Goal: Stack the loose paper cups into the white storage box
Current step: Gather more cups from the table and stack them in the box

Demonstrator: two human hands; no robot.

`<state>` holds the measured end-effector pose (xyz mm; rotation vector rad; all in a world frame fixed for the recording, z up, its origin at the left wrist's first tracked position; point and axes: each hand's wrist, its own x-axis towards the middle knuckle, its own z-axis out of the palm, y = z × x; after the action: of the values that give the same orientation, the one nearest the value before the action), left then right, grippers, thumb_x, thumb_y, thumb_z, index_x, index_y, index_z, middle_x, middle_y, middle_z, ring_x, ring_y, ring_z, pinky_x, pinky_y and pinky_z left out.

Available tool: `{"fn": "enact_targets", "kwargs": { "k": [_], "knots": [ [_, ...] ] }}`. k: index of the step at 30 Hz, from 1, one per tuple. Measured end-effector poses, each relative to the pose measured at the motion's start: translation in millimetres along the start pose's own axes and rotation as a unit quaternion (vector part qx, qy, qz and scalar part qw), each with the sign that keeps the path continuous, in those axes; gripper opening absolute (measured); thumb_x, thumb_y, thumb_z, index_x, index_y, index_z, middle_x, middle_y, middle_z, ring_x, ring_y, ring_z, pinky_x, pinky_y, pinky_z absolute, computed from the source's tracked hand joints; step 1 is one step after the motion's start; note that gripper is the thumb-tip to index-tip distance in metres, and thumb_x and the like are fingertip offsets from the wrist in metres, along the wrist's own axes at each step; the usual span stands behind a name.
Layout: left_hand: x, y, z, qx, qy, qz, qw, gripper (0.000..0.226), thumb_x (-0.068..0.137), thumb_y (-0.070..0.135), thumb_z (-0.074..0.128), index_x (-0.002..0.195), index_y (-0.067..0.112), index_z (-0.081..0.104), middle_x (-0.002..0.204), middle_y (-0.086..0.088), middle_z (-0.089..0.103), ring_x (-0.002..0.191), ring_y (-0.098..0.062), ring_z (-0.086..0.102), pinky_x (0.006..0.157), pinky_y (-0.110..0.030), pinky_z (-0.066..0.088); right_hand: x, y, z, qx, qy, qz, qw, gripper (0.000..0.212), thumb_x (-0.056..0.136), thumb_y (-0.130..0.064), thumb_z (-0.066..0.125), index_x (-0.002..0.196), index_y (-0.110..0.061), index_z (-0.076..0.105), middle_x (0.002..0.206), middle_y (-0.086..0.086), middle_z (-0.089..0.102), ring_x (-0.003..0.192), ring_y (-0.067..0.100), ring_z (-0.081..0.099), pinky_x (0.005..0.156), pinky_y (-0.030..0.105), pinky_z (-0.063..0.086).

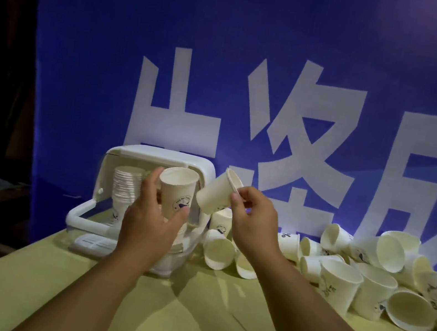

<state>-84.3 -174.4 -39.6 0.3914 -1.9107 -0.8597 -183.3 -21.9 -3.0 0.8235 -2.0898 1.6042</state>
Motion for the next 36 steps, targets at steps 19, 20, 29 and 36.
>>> {"fn": "enact_targets", "kwargs": {
  "k": [19, 20, 29, 36],
  "knots": [
    [8.8, -26.1, -7.9, 0.116, -0.110, -0.069, 0.985, 0.069, 0.083, 0.059, 0.073, 0.144, 0.033, 0.053, 0.142, 0.008, 0.054, 0.124, -0.019, 0.055, 0.102, -0.049, 0.053, 7.9, 1.8, 47.6, 0.031, 0.082, -0.073, 0.993, 0.016, 0.102, -0.024, 0.054, 0.115, -0.019, 0.061, 0.116, -0.010, 0.052, 0.101, 0.006, 0.050, 0.074, 0.005, 0.036],
    [8.4, -26.4, -8.8, 0.120, -0.114, -0.067, 0.984, 0.068, 0.082, 0.059, 0.073, 0.142, 0.033, 0.055, 0.140, 0.009, 0.057, 0.121, -0.018, 0.056, 0.101, -0.048, 0.054, 6.1, 0.8, 48.6, 0.027, 0.070, -0.084, 0.994, 0.014, 0.102, -0.023, 0.054, 0.114, -0.020, 0.062, 0.116, -0.012, 0.050, 0.101, 0.006, 0.050, 0.075, 0.004, 0.036],
    [8.2, -19.1, -15.5, -0.012, -0.081, -0.071, 0.994, 0.069, 0.083, 0.051, 0.049, 0.151, 0.045, 0.034, 0.126, 0.010, 0.060, 0.107, -0.009, 0.060, 0.091, -0.045, 0.053, -1.8, 6.6, 57.8, -0.065, -0.105, -0.113, 0.986, 0.020, 0.104, -0.024, 0.051, 0.120, -0.024, 0.064, 0.140, -0.008, 0.050, 0.117, 0.009, 0.050, 0.087, 0.012, 0.036],
    [8.6, -24.2, -10.9, 0.032, -0.048, -0.039, 0.998, 0.048, 0.103, 0.050, 0.048, 0.147, 0.030, 0.052, 0.128, 0.005, 0.065, 0.105, -0.012, 0.065, 0.088, -0.042, 0.059, -9.4, 8.7, 62.1, -0.062, -0.128, -0.022, 0.990, 0.032, 0.104, -0.032, 0.050, 0.134, -0.023, 0.060, 0.128, -0.004, 0.065, 0.105, 0.013, 0.060, 0.087, 0.023, 0.043]
  ]
}}
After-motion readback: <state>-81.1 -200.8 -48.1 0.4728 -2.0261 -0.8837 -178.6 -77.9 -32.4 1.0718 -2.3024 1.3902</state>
